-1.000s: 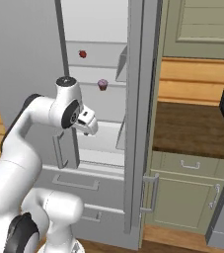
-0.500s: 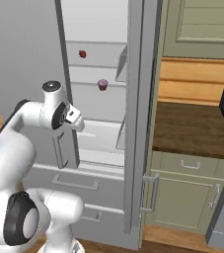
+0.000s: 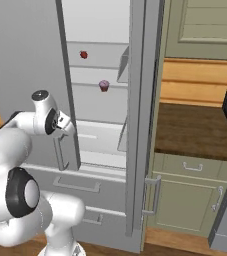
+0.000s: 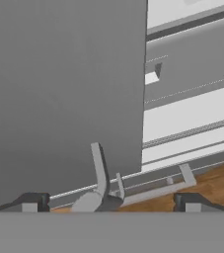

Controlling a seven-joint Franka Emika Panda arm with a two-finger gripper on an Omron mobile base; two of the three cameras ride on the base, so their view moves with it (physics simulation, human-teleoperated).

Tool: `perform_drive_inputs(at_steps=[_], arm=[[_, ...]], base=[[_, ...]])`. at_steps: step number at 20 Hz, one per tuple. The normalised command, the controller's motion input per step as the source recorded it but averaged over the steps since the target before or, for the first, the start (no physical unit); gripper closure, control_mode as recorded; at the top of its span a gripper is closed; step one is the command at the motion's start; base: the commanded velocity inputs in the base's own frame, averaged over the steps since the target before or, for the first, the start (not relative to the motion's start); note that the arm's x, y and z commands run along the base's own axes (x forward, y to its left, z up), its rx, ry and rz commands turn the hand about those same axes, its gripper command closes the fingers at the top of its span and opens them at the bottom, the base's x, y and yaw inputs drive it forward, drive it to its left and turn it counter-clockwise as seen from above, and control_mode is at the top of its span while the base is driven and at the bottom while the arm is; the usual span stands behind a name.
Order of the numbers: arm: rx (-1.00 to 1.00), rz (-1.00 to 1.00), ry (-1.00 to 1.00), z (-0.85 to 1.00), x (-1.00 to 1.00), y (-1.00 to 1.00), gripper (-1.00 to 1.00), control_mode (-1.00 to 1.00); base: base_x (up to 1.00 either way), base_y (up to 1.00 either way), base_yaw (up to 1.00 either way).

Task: Take the strawberry from the fridge and place it on top of the pancake, located on the dining counter.

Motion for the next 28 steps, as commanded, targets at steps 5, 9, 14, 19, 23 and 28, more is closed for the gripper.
perform_drive_inputs(at_steps=[5, 9, 14, 19, 23, 28], arm=[[-0.03, 0.0, 0.0, -0.46, 0.13, 0.01, -1.0, -1.0], [0.0, 0.0, 0.0, -0.3, 0.16, 0.08, -1.0, -1.0], [0.0, 0.0, 0.02, -0.31, 0.17, 0.13, -1.0, -1.0], [0.0, 0.02, 0.09, -0.27, 0.17, 0.14, -1.0, -1.0], [0.0, 0.01, 0.06, -0.21, 0.02, 0.09, 1.0, -1.0], [0.0, -0.06, 0.01, -0.2, -0.29, 0.14, 1.0, -1.0]], base=[[0.0, 0.0, 0.0], [0.0, 0.0, 0.0], [0.0, 0.0, 0.0], [0.0, 0.0, 0.0], [0.0, 0.0, 0.0], [0.0, 0.0, 0.0]])
